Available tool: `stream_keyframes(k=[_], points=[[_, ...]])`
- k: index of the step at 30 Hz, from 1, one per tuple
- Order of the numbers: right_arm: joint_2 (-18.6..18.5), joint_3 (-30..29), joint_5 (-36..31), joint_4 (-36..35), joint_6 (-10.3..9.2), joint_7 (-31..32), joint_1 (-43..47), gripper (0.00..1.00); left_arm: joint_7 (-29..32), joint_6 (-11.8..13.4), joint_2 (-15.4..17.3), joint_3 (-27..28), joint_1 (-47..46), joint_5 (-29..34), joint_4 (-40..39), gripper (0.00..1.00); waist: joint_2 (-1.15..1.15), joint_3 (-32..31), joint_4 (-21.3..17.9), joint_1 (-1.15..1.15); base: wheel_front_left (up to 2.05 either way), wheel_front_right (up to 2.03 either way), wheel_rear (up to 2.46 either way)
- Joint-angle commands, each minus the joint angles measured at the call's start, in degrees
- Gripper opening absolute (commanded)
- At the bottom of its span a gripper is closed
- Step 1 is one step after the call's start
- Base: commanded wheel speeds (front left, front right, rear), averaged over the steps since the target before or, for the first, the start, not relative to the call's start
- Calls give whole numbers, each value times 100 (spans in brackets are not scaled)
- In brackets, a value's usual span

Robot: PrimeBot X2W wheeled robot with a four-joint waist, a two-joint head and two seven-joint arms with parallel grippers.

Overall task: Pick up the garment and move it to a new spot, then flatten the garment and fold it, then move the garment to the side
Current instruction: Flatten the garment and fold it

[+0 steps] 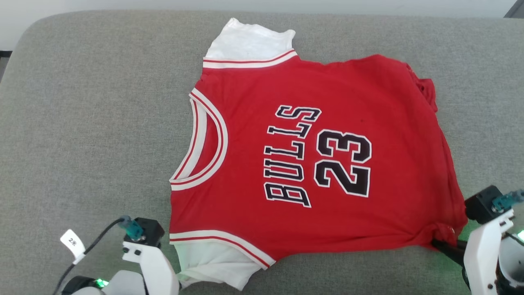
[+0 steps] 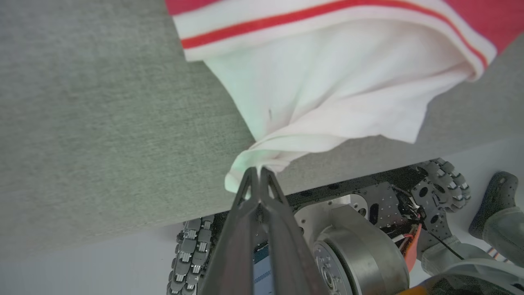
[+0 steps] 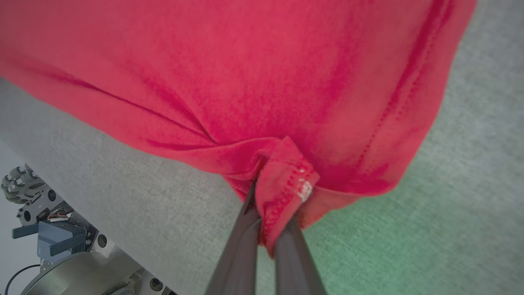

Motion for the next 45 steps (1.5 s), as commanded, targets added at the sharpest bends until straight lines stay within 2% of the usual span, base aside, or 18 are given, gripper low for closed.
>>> stream_keyframes(k=[1,11,14,18,21,25,33,39,43,44,45], points=[[51,-78,-62,-45,-1,86,287,0,-29,62,92,58,66,-21,-54,0,0,-28,-9,0,0,0,0],[447,-1502,-508,-1037,-2,201,998,0,48,281,757,472,-301,229,-703,0,0,-152,-78,0,0,0,0],[637,-1845,-679,-1397,-2,316,1036,0,45,205,917,599,-603,369,-878,0,0,-143,-111,0,0,0,0],[835,-2126,-890,-1651,-2,461,742,0,33,-97,970,687,-1235,704,-816,0,0,-66,-138,0,0,0,0],[906,-2154,-1075,-1685,-2,528,440,0,28,-445,814,648,-1808,928,-544,0,0,63,-156,0,0,0,0],[917,-2028,-1209,-1463,-1,483,-166,0,8,-904,430,559,-2553,1094,57,0,0,255,-168,0,0,0,0],[919,-1453,-1293,-490,-1,264,-1414,0,-112,-1710,-452,285,-3656,1257,1667,0,0,688,-180,0,0,0,0],[986,-874,-1175,339,-1,116,-2111,0,-105,-2055,-981,135,-3989,1117,2903,0,0,938,-231,0,0,0,0],[1033,-467,-1043,793,-1,189,-2426,0,-14,-2225,-1200,38,-4065,1015,3601,0,0,1008,-290,0,0,0,0],[1043,-365,-1006,885,-1,210,-2483,3,17,-2251,-1258,14,-4065,981,3757,0,0,1014,-301,0,0,0,0],[1041,-280,-972,974,-1,223,-2544,11,50,-2246,-1314,21,-4071,927,3916,0,0,1017,-309,0,0,0,0]])
